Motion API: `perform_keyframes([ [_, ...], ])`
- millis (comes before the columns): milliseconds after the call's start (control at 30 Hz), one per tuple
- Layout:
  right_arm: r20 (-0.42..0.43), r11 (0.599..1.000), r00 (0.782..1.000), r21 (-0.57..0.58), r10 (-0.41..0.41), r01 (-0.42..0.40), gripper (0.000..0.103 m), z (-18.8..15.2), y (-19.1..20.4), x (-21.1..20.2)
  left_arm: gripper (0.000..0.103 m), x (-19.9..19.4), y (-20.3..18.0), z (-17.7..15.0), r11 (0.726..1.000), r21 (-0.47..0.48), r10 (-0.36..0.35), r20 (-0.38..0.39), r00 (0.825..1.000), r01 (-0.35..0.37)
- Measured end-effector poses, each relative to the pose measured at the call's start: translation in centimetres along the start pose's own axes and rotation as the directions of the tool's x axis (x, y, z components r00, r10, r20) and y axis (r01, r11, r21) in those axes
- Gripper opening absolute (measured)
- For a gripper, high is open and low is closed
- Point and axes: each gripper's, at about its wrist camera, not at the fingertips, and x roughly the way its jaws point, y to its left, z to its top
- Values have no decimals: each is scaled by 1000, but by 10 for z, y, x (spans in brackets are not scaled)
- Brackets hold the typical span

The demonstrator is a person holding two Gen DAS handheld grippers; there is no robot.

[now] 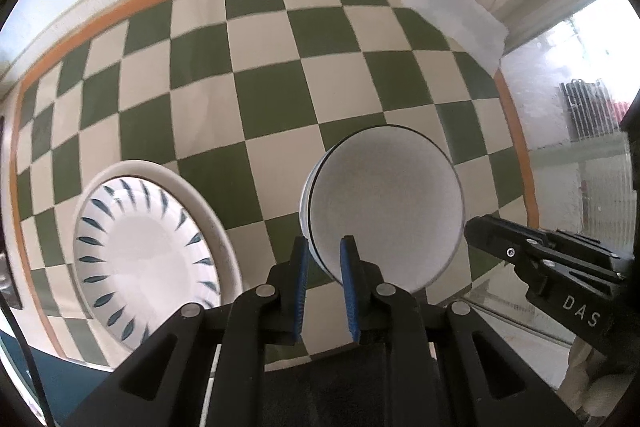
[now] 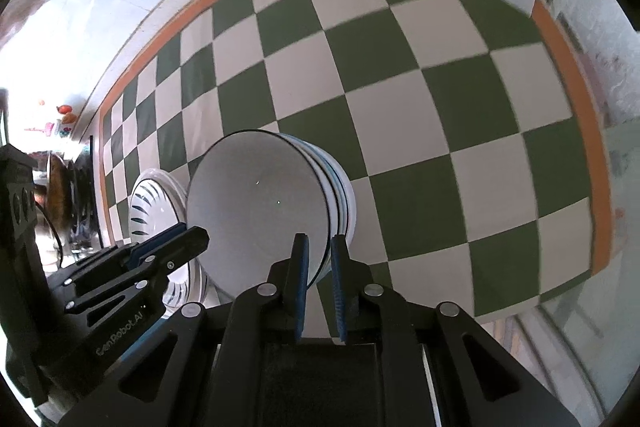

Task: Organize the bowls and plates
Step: 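Open both grippers and raise them off the bowl stack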

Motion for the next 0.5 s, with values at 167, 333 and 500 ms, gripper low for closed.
perform_keyframes([
  [167,74,997,996,-63,-48,53,28,-21,17,-35,16,-34,-5,-12,999,27,15,69,998,-17],
  [333,146,989,987,-118,-73,90,41,-43,32,-73,28,-65,-8,-24,998,55,11,133,991,-19],
  [500,199,983,977,-148,-76,106,58,-62,42,-102,51,-90,-9,-32,997,73,2,183,983,-15],
])
